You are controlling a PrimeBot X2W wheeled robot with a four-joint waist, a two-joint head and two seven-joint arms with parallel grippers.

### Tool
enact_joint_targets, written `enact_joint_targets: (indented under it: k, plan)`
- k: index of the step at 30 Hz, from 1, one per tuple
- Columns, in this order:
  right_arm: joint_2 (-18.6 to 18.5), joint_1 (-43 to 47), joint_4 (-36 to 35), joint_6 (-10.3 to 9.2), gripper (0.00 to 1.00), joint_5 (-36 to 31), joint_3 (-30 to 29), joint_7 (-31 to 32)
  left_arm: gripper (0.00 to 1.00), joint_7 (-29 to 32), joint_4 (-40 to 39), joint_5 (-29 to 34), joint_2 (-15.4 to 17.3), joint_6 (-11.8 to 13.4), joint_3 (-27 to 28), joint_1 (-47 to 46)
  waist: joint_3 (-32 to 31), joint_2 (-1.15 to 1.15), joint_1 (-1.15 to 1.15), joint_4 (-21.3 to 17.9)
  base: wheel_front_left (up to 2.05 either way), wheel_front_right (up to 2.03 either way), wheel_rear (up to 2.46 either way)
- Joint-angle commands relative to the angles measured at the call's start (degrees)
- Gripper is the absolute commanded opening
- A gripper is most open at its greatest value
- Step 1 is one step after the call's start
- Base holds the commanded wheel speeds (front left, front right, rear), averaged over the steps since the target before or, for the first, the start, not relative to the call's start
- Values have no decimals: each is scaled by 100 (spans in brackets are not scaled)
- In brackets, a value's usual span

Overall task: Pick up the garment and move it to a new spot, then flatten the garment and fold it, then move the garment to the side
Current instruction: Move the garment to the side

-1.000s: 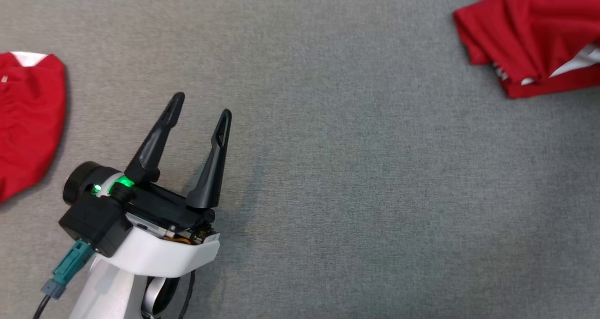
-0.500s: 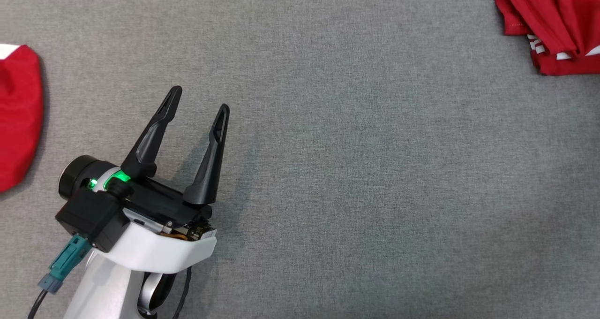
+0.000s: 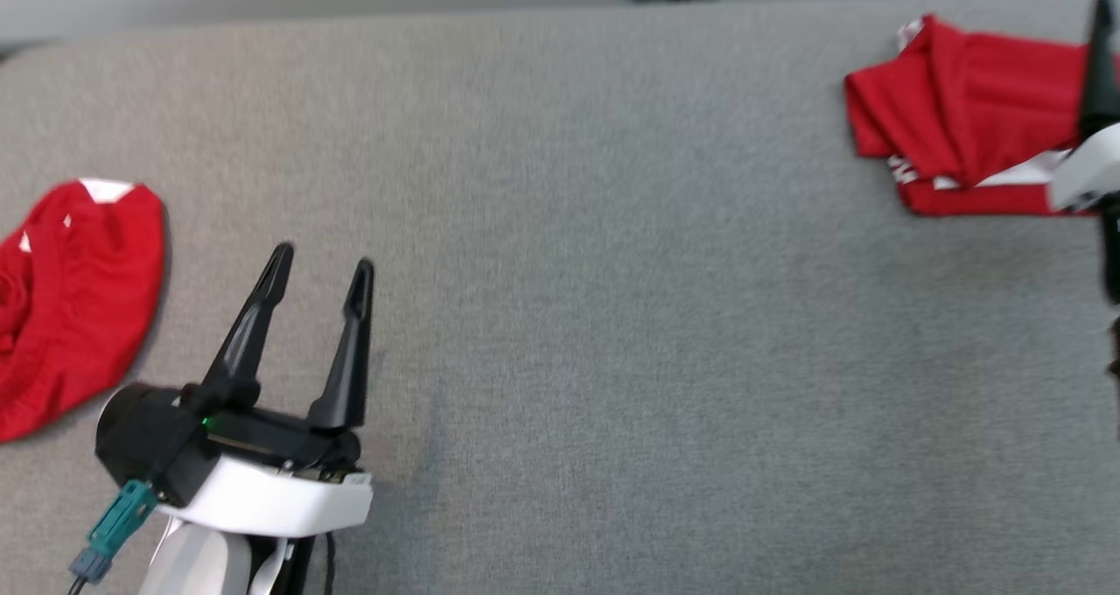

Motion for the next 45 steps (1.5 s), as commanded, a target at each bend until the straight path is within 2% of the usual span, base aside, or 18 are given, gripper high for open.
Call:
enact_joint_targets:
  k: [1,4,12,16,22,25,31,45]
  plan:
    - [76,250,-245,-1,100,136,127,-23,100,-7,48,39,16,39,122,132,-617,0,0,-181,0,0,0]
    - [267,818,-787,-1,100,555,506,-18,100,-7,94,64,-32,116,339,394,-991,0,0,-246,0,0,0]
    - [141,2225,-1939,-1,100,1347,1067,-14,100,-6,230,98,-104,215,679,874,-1648,0,0,-206,0,0,0]
    - [190,2966,-2541,-1,100,1653,1230,-13,100,-7,321,119,-145,255,826,1062,-1746,0,0,-193,0,0,0]
    - [382,4128,-3489,-1,100,1959,1109,-13,100,-6,506,89,-264,294,1060,1293,-1807,0,0,-132,0,0,0]
    - [504,4536,-3824,-1,100,1883,1018,-14,100,-6,585,123,-321,255,1054,1357,-1813,0,0,-106,0,0,0]
    - [745,5060,-4047,-1,100,1628,886,-13,100,-6,711,221,-409,211,1038,1427,-1806,0,0,-76,0,0,0]
    - [913,5053,-4032,-1,100,1314,755,-13,100,-7,773,375,-473,125,984,1291,-1794,0,0,-118,0,0,0]
